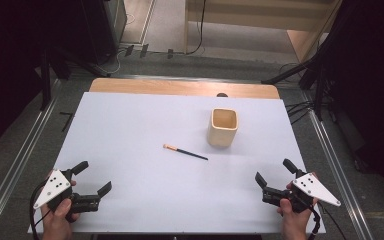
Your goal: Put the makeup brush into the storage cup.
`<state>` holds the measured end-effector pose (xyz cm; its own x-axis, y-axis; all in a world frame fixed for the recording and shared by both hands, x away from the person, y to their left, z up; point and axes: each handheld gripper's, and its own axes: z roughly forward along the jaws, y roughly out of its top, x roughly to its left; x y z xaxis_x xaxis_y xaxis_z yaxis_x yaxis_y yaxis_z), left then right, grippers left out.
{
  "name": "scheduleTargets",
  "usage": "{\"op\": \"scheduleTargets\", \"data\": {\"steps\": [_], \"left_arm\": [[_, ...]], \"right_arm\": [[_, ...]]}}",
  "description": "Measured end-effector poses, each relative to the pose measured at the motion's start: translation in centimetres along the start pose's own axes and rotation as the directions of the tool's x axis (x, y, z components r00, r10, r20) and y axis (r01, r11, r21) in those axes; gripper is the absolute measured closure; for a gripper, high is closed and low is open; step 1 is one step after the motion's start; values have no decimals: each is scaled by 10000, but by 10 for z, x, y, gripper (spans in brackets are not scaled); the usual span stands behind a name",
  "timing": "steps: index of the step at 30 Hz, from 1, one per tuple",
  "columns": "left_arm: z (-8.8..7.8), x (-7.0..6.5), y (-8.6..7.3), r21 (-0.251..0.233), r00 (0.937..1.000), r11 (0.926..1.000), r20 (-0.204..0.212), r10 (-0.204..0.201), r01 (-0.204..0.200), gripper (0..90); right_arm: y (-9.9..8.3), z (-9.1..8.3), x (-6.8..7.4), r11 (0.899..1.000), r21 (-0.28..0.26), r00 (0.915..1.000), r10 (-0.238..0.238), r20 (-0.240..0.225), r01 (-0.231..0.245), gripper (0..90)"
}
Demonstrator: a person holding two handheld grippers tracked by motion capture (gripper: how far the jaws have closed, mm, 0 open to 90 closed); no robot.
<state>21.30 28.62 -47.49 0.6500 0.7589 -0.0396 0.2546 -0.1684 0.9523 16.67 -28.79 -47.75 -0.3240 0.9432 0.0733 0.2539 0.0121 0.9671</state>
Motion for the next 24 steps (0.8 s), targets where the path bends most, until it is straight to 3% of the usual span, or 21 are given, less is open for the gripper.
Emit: {"op": "scheduleTargets", "data": {"steps": [6, 9, 12, 24], "left_arm": [[2, -1, 1, 8, 10000, 10000, 66, 49, -49, 0], [4, -3, 5, -96, 9991, 9998, 385, -196, 200, 0], [9, -6, 9, -92, 9985, 9998, 520, -188, 193, 0], [51, -14, 28, 323, 9925, 9995, 1221, -36, -4, 0]], "right_arm": [[0, -1, 0, 10000, 23, 10000, 19, 4, -19, 0], [0, -2, 1, 10000, 18, 10000, 3, -1, -3, 0], [0, -2, 1, 10000, 57, 10000, -7, 8, 7, 0], [-1, -3, 0, 9999, 86, 10000, 54, -49, -54, 0]]}}
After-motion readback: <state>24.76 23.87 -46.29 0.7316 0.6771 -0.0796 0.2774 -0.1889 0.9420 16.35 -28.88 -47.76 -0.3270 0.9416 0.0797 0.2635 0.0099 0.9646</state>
